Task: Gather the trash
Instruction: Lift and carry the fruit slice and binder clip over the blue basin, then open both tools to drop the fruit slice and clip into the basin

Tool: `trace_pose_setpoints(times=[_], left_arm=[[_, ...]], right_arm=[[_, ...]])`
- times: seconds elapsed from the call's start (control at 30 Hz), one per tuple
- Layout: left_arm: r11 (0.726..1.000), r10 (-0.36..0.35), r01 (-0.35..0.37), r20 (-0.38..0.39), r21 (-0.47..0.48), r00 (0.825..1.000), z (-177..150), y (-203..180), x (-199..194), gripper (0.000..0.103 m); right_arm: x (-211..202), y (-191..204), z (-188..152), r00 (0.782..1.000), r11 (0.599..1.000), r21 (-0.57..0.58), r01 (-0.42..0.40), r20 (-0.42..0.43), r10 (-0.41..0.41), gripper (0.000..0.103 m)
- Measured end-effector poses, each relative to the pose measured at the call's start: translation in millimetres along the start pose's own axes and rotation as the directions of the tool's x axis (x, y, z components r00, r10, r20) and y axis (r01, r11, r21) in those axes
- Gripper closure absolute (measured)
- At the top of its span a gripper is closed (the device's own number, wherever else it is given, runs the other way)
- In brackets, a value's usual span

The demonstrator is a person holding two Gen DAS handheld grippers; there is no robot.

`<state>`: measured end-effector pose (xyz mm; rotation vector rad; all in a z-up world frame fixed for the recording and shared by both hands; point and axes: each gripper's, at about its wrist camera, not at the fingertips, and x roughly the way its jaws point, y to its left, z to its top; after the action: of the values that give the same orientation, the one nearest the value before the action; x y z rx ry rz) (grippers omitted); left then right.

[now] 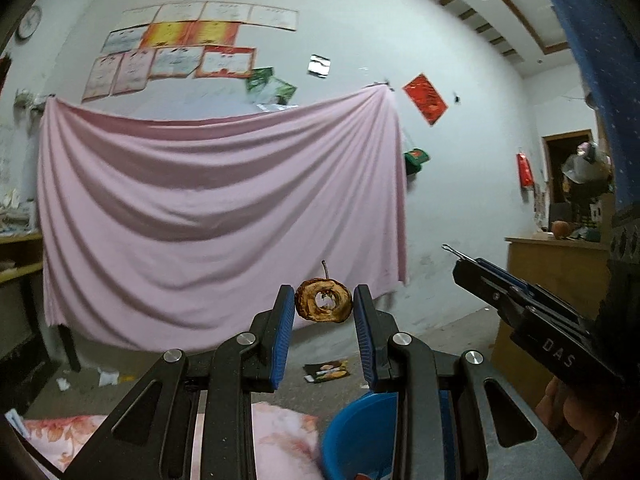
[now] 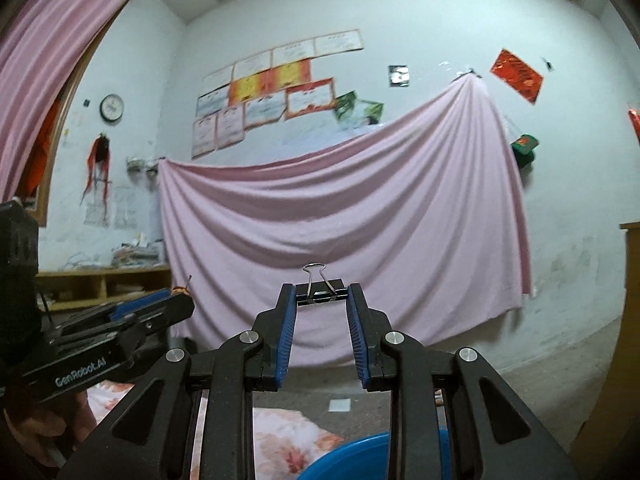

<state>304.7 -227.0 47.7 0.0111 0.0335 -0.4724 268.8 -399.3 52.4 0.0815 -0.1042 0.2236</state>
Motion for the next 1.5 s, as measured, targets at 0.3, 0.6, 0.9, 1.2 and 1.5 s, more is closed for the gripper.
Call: trace_pose_setpoints(times=[0.3, 0.6, 0.9, 1.2, 1.5], left_arm=[[0.998, -0.044, 0.045, -0.031, 0.032, 0.999, 0, -50, 21, 0.077], [0.994, -0.092, 0.096, -0.093, 0.046, 0.991, -13, -79, 42, 0.077], [0.99, -0.12, 0.129, -0.157, 0.049, 0.98, -28, -99, 57, 0.077], [0.99, -0.13, 0.139, -0.225, 0.024, 0.966, -40, -99, 67, 0.077], [0.989, -0.139, 0.148, -0.282, 0.011, 0.949, -45, -97, 77, 0.077]], right_arm=[[-12, -24, -4, 0.998, 0.999, 0.02, 0.048, -0.036, -0.047, 0.08], [-20, -48, -13, 0.991, 0.995, 0.042, 0.089, -0.102, -0.085, 0.08], [-17, -63, -22, 0.977, 0.989, 0.068, 0.13, -0.178, -0.116, 0.079], [-13, -72, -30, 0.964, 0.986, 0.084, 0.142, -0.238, -0.118, 0.079], [-4, -77, -35, 0.949, 0.985, 0.093, 0.143, -0.294, -0.11, 0.079]])
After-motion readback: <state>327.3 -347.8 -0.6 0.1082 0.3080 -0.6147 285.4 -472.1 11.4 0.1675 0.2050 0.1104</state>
